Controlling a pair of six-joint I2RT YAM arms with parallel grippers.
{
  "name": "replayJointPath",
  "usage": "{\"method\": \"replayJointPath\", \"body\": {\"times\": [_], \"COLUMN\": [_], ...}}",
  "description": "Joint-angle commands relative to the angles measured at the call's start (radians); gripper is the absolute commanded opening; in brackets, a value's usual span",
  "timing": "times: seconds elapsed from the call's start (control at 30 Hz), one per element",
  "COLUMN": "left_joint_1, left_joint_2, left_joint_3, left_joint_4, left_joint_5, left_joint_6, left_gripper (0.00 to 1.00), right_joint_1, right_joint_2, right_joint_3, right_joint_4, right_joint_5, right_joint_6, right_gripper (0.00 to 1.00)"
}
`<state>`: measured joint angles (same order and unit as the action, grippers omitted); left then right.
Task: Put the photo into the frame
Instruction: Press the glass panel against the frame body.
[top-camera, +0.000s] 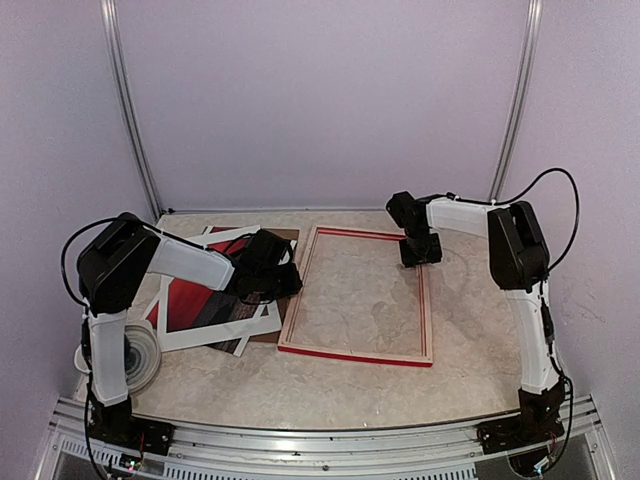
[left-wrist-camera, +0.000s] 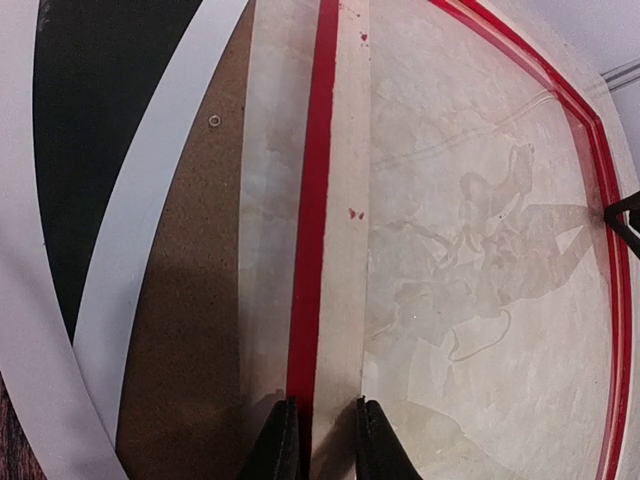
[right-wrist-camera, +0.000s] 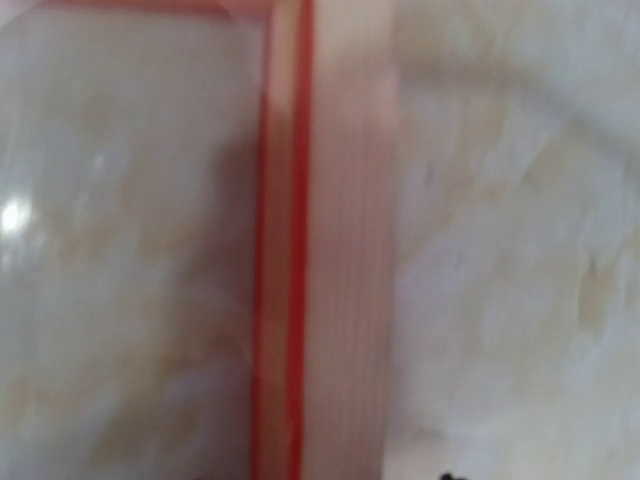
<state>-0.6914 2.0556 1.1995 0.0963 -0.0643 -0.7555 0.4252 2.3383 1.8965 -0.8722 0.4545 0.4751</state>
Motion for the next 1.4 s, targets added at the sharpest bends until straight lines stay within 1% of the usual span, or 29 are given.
{"method": "replayJointPath", "body": {"times": [0.0, 0.1, 0.27, 0.4, 0.57, 0.67, 0.73, 0.77, 0.87, 1.17, 1.27, 1.37], "left_joint_1": [0.001, 0.001, 0.004, 0.007, 0.008, 0.007, 0.007, 0.007, 0.006, 0.006, 0.006, 0.007], "left_joint_2": [0.012, 0.016, 0.016, 0.026, 0.031, 0.021, 0.015, 0.014, 0.007, 0.001, -0.001, -0.01], "left_joint_3": [0.005, 0.01, 0.027, 0.039, 0.051, 0.05, 0.05, 0.05, 0.051, 0.051, 0.05, 0.051], "left_joint_4": [-0.026, -0.023, -0.024, -0.012, -0.007, -0.003, 0.0, 0.001, 0.005, 0.005, 0.005, 0.003], "left_joint_5": [-0.024, -0.023, -0.033, -0.015, 0.002, 0.009, 0.02, 0.026, 0.044, 0.058, 0.088, 0.092], "left_joint_6": [-0.057, -0.062, -0.073, -0.089, -0.086, -0.076, -0.071, -0.07, -0.066, -0.059, -0.054, -0.049], "left_gripper": [0.0, 0.0, 0.0, 0.0, 0.0, 0.0, 0.0, 0.01, 0.05, 0.09, 0.1, 0.13], "right_joint_1": [0.033, 0.034, 0.041, 0.057, 0.056, 0.044, 0.022, 0.009, -0.029, -0.099, -0.129, -0.165], "right_joint_2": [-0.04, -0.092, -0.156, -0.177, -0.206, -0.217, -0.23, -0.236, -0.247, -0.212, -0.17, -0.093], "right_joint_3": [-0.099, -0.168, -0.237, -0.276, -0.313, -0.323, -0.34, -0.349, -0.367, -0.336, -0.28, -0.171], "right_joint_4": [-0.157, -0.139, -0.147, -0.143, -0.104, -0.064, -0.015, 0.013, 0.09, 0.228, 0.254, 0.25], "right_joint_5": [-0.009, 0.004, 0.045, 0.036, -0.026, -0.079, -0.135, -0.163, -0.244, -0.421, -0.453, -0.453], "right_joint_6": [0.025, 0.039, 0.052, 0.064, 0.077, 0.072, 0.066, 0.064, 0.051, -0.022, -0.06, -0.104], "right_gripper": [0.5, 0.51, 0.51, 0.52, 0.51, 0.44, 0.34, 0.3, 0.24, 0.22, 0.22, 0.22]}}
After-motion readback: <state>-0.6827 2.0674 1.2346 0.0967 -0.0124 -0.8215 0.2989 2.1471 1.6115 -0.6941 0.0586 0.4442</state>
